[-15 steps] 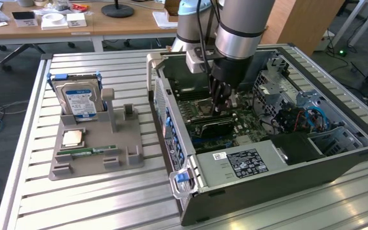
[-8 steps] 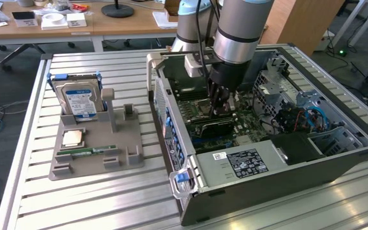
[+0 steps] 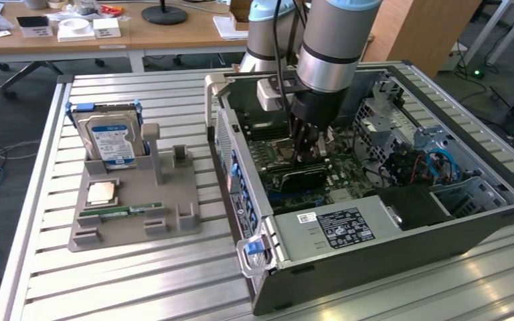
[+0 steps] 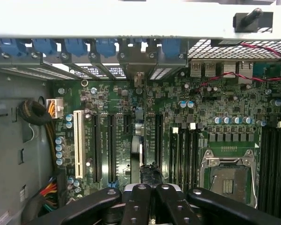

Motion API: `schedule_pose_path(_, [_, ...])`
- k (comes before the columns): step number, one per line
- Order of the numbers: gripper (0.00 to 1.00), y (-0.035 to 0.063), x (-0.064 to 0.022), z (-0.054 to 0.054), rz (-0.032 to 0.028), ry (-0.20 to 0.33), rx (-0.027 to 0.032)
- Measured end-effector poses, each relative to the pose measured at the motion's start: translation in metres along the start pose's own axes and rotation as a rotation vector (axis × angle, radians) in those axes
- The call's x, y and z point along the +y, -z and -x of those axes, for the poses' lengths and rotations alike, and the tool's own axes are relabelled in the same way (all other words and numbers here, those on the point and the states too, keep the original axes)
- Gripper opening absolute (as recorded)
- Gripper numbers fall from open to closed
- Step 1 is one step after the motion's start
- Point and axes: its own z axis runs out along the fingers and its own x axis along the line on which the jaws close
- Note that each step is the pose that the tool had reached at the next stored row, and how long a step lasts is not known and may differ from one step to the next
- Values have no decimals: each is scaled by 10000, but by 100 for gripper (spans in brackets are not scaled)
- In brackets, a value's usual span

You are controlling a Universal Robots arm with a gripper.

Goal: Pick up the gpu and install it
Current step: 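Press down on the gpu until it lock into place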

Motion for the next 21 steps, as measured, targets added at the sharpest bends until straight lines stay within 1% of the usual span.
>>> schedule_pose_path(3, [11, -7, 1, 0, 1, -3, 8])
schedule_pose_path(5, [11, -12, 1, 1, -1, -26, 38])
schedule_pose_path(12, [11, -24, 1, 1, -4, -108, 88])
schedule_pose_path(16, [11, -31, 1, 1, -5, -137, 136])
schedule_pose_path(21, [11, -43, 1, 1, -7, -138, 135])
